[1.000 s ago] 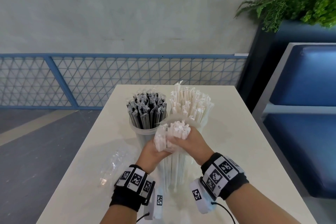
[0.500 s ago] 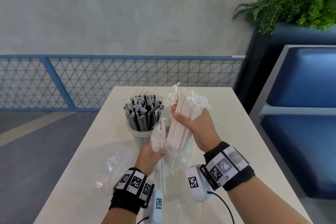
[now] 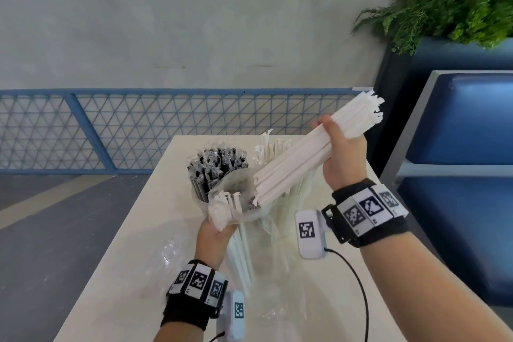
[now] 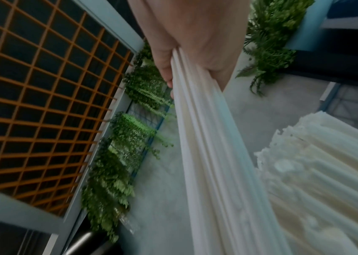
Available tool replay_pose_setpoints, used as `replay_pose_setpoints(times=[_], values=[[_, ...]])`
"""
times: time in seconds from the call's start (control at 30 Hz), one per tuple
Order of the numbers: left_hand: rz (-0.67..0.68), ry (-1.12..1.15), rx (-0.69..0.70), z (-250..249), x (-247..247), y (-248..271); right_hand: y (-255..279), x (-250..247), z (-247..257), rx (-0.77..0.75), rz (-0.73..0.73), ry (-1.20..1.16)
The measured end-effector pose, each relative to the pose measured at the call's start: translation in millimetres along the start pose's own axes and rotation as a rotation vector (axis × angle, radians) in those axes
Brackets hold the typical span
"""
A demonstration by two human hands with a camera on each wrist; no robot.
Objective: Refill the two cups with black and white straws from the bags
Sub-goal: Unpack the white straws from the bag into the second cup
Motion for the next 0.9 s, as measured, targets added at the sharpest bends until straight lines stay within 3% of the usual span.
replay_pose_setpoints(times=[0.13, 0.23, 0.4, 0.47, 0.6, 0.9], values=[[-0.113, 0.026, 0.073, -8, -10, 2, -17, -9, 13, -0.031, -0.108, -0.044], [-0.122, 0.044, 0.093, -7, -16, 1, -23, -9, 28, -0.124, -0.127, -0.044], [-0.123, 0.198, 0.035, -3, -16, 0, -21, 7, 13, -0.204, -0.069, 0.214], [-0.119, 0.224, 0.031, -2, -18, 0, -16, 15, -3, -0.177, -0.018, 0.297], [-0.164, -0.006, 0.064, -5, -20, 5, -2, 28, -37, -0.079, 0.081, 0.439], [-0.152, -0.023, 0.034, -3, -19, 8, 20, 19, -104, 0.253, 0.187, 0.609]])
Point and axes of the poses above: each hand's wrist, its own y-axis away from the middle knuckle, its own x-axis out of the palm, z = x × y, the point moved 6 cm from there along -y, towards the middle knuckle
